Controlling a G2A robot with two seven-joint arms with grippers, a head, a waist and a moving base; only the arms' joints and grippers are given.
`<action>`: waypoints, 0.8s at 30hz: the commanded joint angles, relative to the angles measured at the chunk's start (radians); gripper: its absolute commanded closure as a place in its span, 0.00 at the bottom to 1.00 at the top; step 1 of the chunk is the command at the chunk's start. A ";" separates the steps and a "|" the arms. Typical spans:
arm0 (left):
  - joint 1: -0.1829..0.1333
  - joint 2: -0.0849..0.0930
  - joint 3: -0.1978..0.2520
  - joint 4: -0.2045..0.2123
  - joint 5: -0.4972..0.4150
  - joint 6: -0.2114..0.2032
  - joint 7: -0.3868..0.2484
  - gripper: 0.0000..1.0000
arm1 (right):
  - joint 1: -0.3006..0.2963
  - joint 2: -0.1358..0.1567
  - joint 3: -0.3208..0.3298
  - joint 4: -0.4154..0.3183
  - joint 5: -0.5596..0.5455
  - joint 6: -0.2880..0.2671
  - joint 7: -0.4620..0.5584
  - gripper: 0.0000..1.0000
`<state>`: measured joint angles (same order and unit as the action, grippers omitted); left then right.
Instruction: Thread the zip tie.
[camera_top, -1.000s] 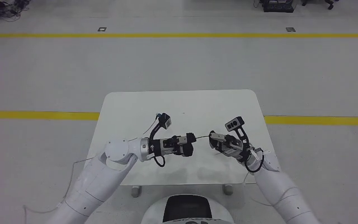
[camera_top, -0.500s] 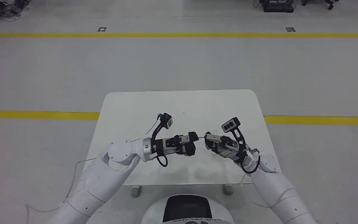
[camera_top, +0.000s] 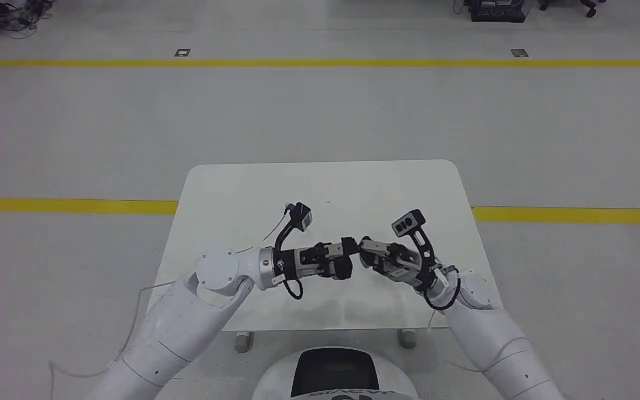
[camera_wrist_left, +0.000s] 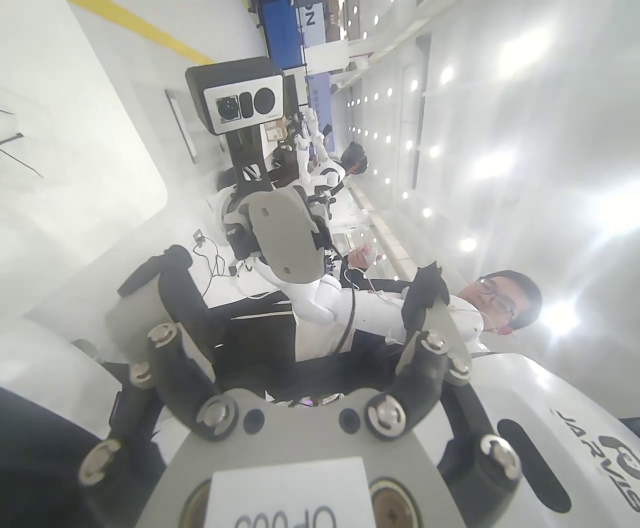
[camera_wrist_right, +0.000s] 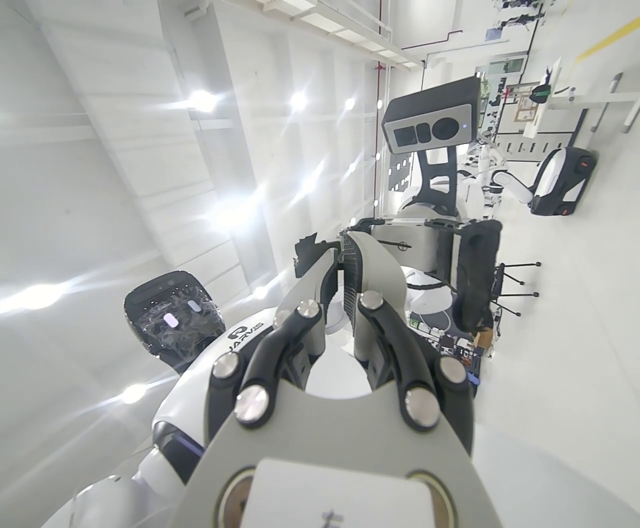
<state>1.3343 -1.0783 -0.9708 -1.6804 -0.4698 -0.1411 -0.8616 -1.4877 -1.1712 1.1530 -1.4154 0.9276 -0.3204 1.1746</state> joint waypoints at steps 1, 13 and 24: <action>0.000 0.001 -0.001 0.001 -0.002 -0.001 0.004 0.00 | -0.001 0.000 0.001 -0.001 -0.007 0.003 -0.002 1.00; 0.013 0.003 -0.007 0.016 -0.071 -0.001 0.019 0.00 | -0.010 0.001 0.022 0.004 0.015 0.014 0.018 1.00; 0.012 0.006 -0.005 0.018 -0.081 -0.001 0.012 0.00 | -0.008 -0.004 0.018 0.005 0.030 0.013 0.032 1.00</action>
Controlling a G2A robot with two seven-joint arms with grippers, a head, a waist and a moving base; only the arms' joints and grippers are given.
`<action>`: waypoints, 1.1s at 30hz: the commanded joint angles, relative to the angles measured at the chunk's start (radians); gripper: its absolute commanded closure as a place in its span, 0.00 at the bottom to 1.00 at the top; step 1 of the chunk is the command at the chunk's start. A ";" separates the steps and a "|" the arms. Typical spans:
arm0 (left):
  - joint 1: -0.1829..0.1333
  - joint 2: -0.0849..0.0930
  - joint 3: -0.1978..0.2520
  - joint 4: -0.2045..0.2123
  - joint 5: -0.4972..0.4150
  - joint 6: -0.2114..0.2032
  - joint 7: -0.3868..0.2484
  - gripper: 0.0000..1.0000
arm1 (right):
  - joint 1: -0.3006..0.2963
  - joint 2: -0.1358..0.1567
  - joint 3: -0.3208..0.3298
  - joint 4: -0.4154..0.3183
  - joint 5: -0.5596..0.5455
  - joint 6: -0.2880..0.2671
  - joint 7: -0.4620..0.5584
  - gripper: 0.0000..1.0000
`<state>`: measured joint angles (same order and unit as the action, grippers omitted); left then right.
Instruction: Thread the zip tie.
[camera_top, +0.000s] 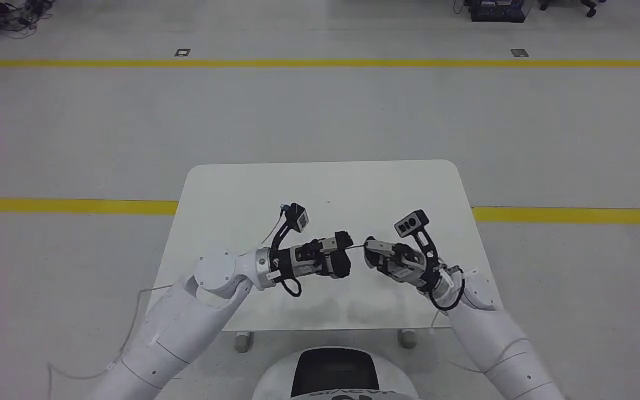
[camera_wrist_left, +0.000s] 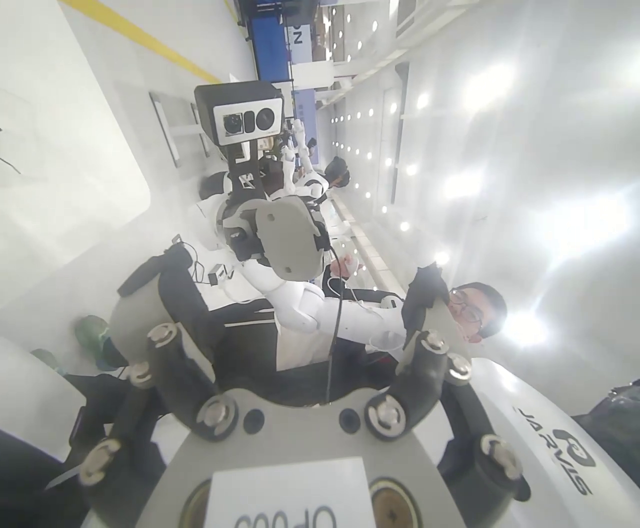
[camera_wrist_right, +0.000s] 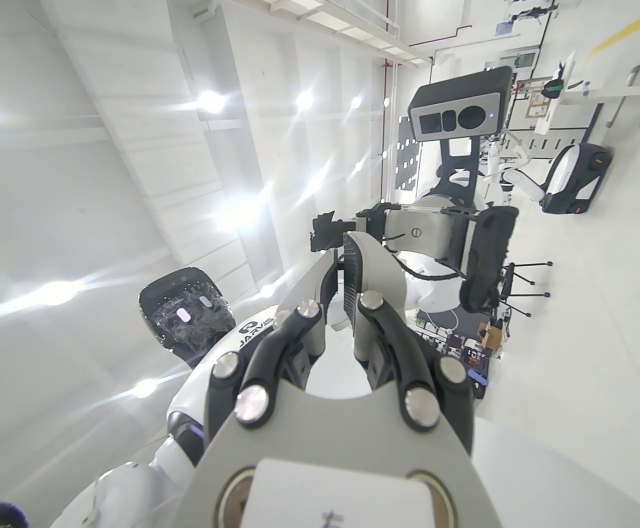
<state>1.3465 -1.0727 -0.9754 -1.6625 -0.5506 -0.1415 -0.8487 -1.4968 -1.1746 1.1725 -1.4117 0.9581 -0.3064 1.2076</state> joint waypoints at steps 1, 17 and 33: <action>0.000 0.001 0.000 0.000 -0.001 0.000 -0.001 0.00 | 0.001 -0.001 -0.002 0.003 -0.002 -0.001 -0.001 1.00; 0.003 0.007 -0.001 -0.007 -0.005 0.002 -0.012 0.00 | 0.001 -0.005 -0.007 0.006 -0.028 -0.002 -0.017 1.00; 0.006 0.011 0.003 -0.010 -0.003 0.005 -0.010 0.02 | -0.006 -0.002 0.004 0.000 -0.077 0.010 -0.021 1.00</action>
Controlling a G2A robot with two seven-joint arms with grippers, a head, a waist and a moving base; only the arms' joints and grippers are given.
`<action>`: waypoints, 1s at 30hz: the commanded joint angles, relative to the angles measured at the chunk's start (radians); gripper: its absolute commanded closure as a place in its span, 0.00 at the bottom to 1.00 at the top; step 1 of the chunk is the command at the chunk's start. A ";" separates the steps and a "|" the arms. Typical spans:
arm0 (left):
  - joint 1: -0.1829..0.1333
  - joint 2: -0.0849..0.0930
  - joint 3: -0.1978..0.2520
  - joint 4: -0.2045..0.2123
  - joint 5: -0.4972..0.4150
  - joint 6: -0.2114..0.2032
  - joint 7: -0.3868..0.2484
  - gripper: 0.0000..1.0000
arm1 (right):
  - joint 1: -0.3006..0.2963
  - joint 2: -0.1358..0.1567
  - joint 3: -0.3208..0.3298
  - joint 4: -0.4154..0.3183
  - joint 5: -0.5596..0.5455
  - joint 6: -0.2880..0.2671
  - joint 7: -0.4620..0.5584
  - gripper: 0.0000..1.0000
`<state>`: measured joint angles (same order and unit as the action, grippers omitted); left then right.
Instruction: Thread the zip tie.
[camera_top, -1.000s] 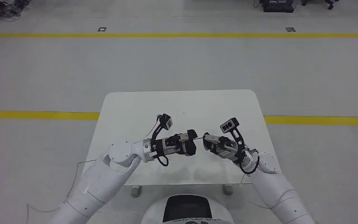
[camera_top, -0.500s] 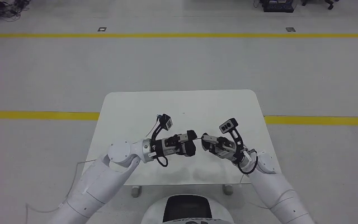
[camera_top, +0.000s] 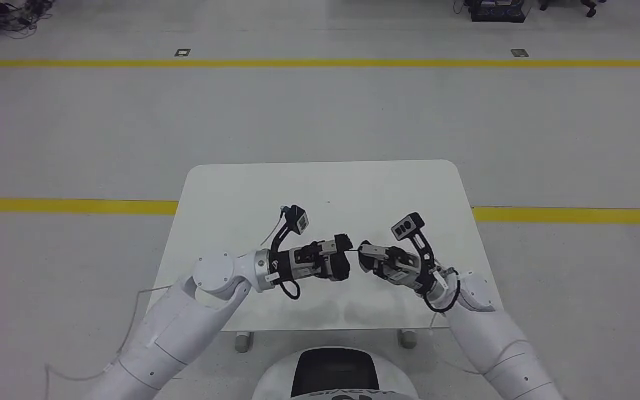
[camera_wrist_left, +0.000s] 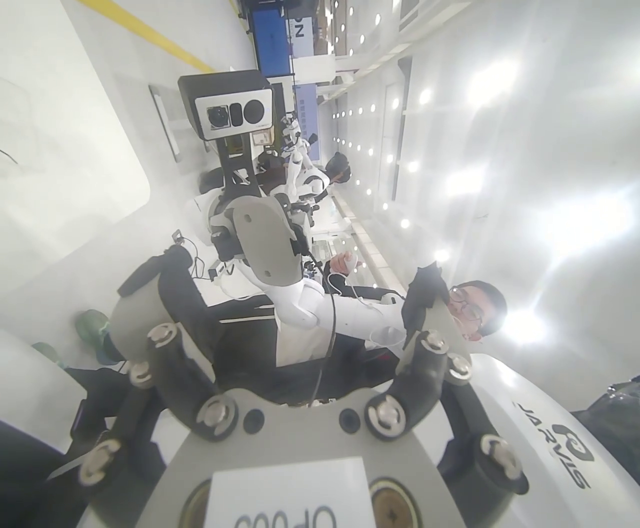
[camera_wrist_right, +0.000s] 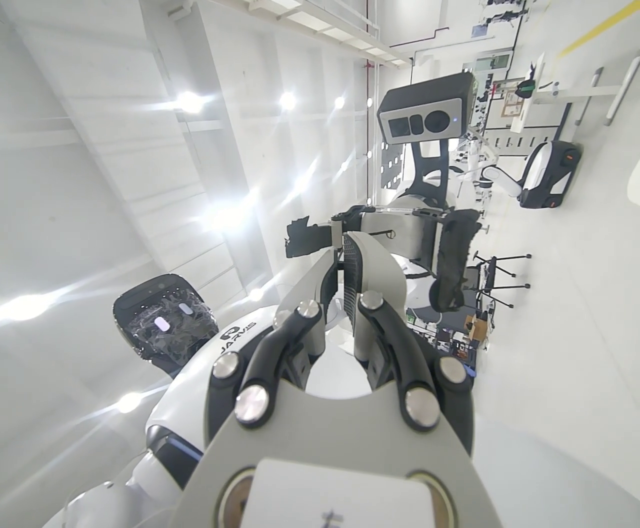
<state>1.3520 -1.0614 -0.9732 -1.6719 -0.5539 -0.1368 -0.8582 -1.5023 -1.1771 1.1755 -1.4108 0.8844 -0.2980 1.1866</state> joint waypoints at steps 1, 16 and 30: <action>0.000 0.001 0.002 0.000 0.002 0.000 0.000 0.07 | -0.001 0.001 0.003 -0.002 -0.008 0.004 0.001 1.00; -0.003 0.004 0.010 -0.001 0.003 0.010 -0.001 0.32 | -0.012 0.010 0.023 -0.017 -0.059 0.021 -0.003 1.00; -0.007 0.008 0.016 0.000 0.016 0.026 -0.005 0.53 | -0.019 0.017 0.041 -0.025 -0.096 0.026 -0.012 1.00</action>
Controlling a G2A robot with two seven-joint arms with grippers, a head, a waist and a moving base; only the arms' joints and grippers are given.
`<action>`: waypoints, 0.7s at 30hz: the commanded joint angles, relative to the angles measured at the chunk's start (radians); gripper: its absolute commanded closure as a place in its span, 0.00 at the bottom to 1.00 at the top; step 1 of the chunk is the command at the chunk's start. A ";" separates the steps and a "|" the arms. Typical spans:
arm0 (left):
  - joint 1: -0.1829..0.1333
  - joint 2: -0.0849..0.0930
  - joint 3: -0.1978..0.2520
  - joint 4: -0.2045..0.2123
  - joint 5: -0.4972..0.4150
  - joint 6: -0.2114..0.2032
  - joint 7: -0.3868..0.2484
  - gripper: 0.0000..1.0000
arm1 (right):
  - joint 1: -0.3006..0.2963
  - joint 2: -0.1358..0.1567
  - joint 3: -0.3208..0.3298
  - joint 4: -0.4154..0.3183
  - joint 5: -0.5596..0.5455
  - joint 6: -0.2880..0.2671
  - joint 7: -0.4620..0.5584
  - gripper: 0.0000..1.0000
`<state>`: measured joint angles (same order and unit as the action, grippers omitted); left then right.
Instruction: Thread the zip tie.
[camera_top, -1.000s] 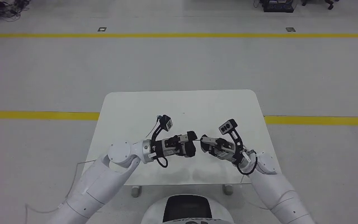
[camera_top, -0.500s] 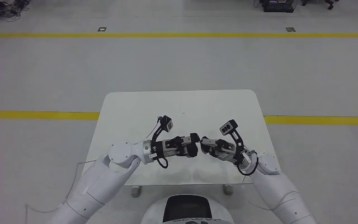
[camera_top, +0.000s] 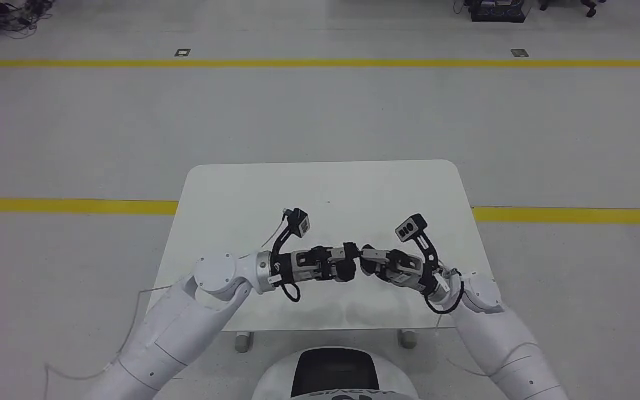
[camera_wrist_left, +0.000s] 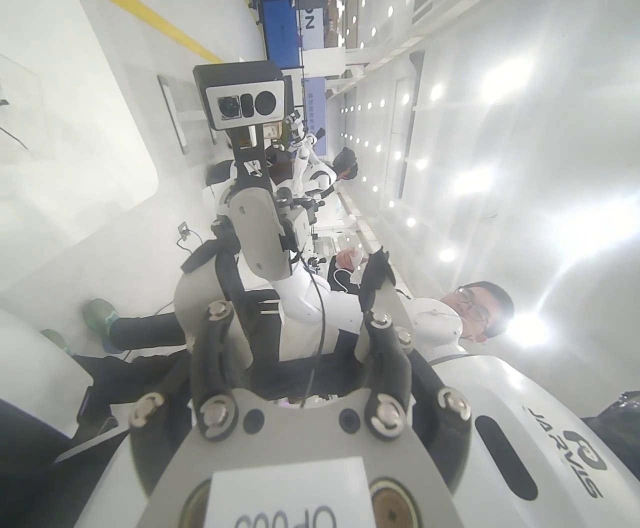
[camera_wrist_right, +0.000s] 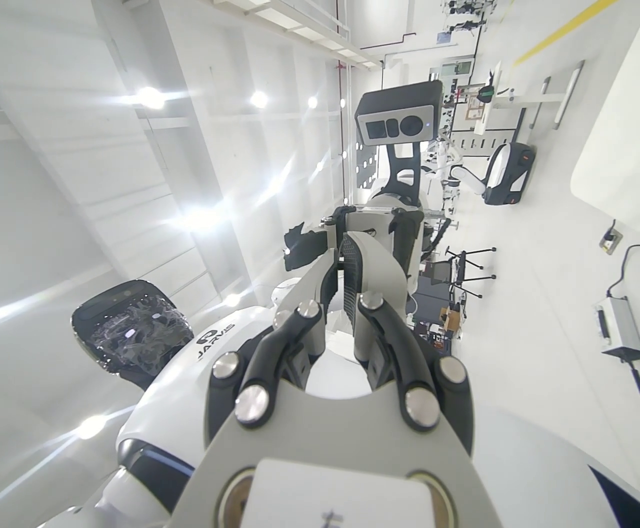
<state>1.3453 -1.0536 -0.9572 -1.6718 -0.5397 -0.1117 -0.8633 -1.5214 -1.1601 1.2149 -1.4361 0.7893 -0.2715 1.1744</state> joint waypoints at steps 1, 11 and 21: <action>-0.001 0.001 0.000 -0.001 0.004 0.002 0.001 0.54 | -0.001 0.001 0.004 0.000 -0.002 0.000 0.001 1.00; -0.004 0.004 0.005 -0.003 0.019 0.010 0.001 0.56 | -0.007 0.011 0.028 -0.014 -0.047 0.003 0.005 1.00; -0.006 0.006 0.010 -0.003 0.023 0.013 0.011 0.59 | -0.010 0.012 0.026 -0.022 -0.053 0.002 0.011 1.00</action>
<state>1.3389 -1.0480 -0.9470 -1.6746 -0.5178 -0.0989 -0.8533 -1.5317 -1.1479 1.2411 -1.4580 0.7368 -0.2699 1.1852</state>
